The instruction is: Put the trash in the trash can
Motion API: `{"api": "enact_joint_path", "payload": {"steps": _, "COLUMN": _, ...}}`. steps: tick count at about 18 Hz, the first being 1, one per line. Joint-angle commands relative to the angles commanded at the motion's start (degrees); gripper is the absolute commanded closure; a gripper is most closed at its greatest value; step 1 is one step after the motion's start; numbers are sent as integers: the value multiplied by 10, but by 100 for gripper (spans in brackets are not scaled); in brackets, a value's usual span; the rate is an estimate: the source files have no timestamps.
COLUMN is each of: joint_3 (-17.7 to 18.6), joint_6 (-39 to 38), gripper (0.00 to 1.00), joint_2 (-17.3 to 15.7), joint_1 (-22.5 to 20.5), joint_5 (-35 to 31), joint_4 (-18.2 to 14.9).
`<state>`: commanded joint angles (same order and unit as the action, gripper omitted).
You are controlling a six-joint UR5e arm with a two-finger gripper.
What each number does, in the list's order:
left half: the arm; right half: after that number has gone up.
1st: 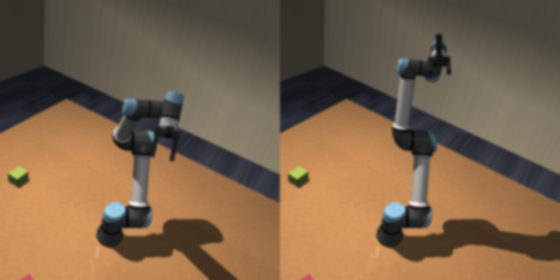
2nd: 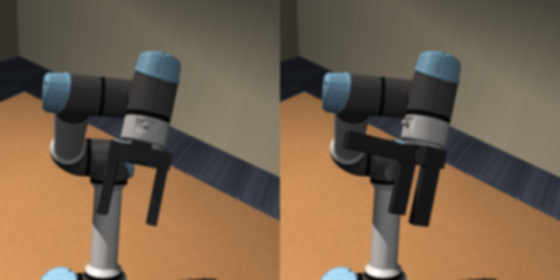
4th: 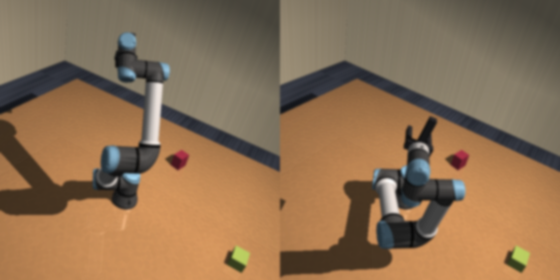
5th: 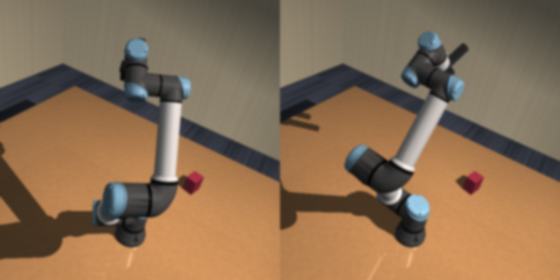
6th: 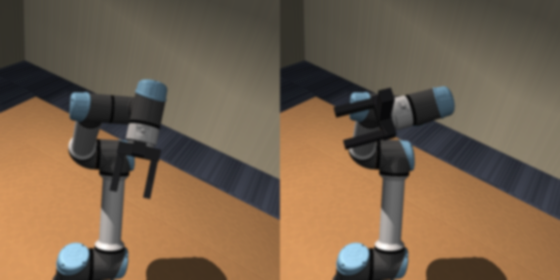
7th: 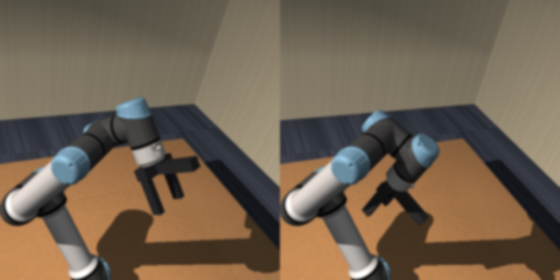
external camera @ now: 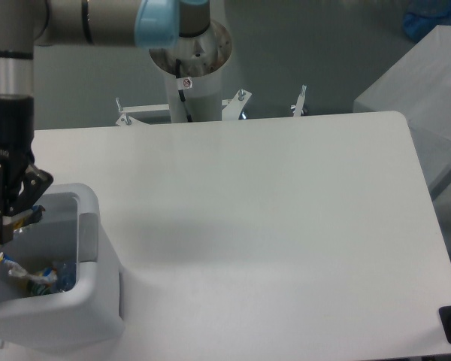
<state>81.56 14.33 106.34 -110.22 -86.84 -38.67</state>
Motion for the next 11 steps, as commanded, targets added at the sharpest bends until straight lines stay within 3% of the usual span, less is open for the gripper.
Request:
{"api": "enact_joint_path", "payload": {"steps": 5, "joint_3": 26, "joint_6": 0, "gripper": 93, "joint_2": 4, "joint_1": 2, "joint_5": 1, "joint_4": -1}}
{"api": "enact_joint_path", "payload": {"steps": 6, "joint_3": 34, "joint_6": 1, "gripper": 85, "joint_2": 2, "joint_1": 2, "joint_5": 1, "joint_4": -1}}
{"api": "enact_joint_path", "payload": {"steps": 8, "joint_3": 39, "joint_6": 4, "gripper": 58, "joint_2": -3, "joint_1": 2, "joint_5": 1, "joint_4": -1}}
{"api": "enact_joint_path", "payload": {"steps": 10, "joint_3": 39, "joint_6": 3, "gripper": 21, "joint_2": -5, "joint_1": 1, "joint_5": 0, "joint_4": -1}}
{"api": "enact_joint_path", "payload": {"steps": 11, "joint_3": 37, "joint_6": 2, "gripper": 9, "joint_2": -7, "joint_1": 1, "joint_5": 0, "joint_4": -1}}
